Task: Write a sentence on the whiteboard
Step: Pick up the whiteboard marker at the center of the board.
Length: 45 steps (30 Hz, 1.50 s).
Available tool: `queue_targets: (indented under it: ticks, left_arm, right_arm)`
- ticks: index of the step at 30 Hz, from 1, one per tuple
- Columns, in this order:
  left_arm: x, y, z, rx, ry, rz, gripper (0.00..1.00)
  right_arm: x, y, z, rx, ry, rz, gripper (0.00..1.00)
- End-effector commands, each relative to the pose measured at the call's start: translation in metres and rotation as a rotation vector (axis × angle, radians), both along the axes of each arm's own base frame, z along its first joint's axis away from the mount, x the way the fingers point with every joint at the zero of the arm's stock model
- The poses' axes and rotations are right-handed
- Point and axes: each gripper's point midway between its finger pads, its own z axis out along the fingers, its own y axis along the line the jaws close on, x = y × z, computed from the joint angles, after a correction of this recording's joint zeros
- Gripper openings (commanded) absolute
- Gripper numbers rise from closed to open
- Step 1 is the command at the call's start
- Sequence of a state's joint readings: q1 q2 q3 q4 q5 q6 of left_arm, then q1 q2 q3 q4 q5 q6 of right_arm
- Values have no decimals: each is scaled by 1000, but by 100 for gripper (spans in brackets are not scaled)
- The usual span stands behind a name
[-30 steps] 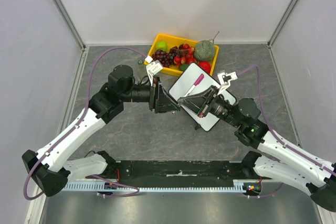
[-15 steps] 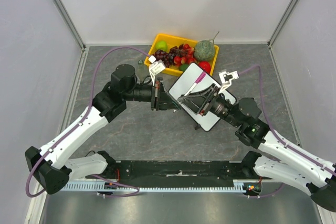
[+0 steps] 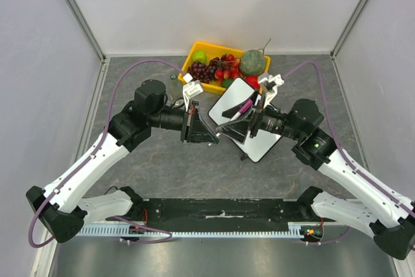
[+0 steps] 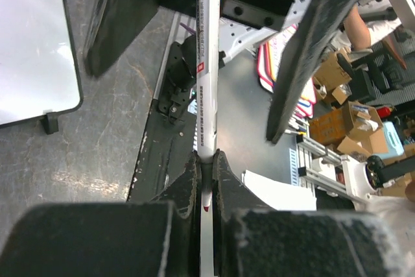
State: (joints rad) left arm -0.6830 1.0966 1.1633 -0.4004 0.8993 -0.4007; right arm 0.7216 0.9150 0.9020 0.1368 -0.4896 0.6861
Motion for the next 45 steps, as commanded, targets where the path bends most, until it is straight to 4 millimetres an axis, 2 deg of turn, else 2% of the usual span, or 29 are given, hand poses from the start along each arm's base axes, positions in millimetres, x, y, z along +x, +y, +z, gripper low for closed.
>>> queue_targets:
  ticks: [1, 5, 14, 21, 29, 38, 41, 45]
  left_arm:
    - [-25, 9, 19, -42, -69, -124, 2]
    - [-31, 12, 16, -30, -68, -154, 2]
    - [-36, 19, 15, -15, -93, -144, 2]
    - [-38, 21, 12, -15, -89, -140, 2]
    - [-41, 22, 6, -11, -71, -161, 2]
    - [-41, 22, 2, -16, -66, -152, 2]
    - [-39, 21, 2, -18, -75, -141, 2]
    - [-37, 20, 3, -18, -77, -136, 2]
  right_arm:
    - [-39, 11, 5, -23, -52, 269, 83]
    - [-50, 14, 1, -38, -43, 361, 63]
    - [-46, 1, 9, -17, -35, 304, 65]
    - [-48, -1, 3, -30, -15, 308, 46]
    - [-46, -1, 1, -31, -3, 298, 39]
    - [-50, 0, 4, 1, 18, 320, 43]
    - [-54, 1, 3, 21, 35, 342, 36]
    - [-56, -1, 1, 21, 37, 349, 34]
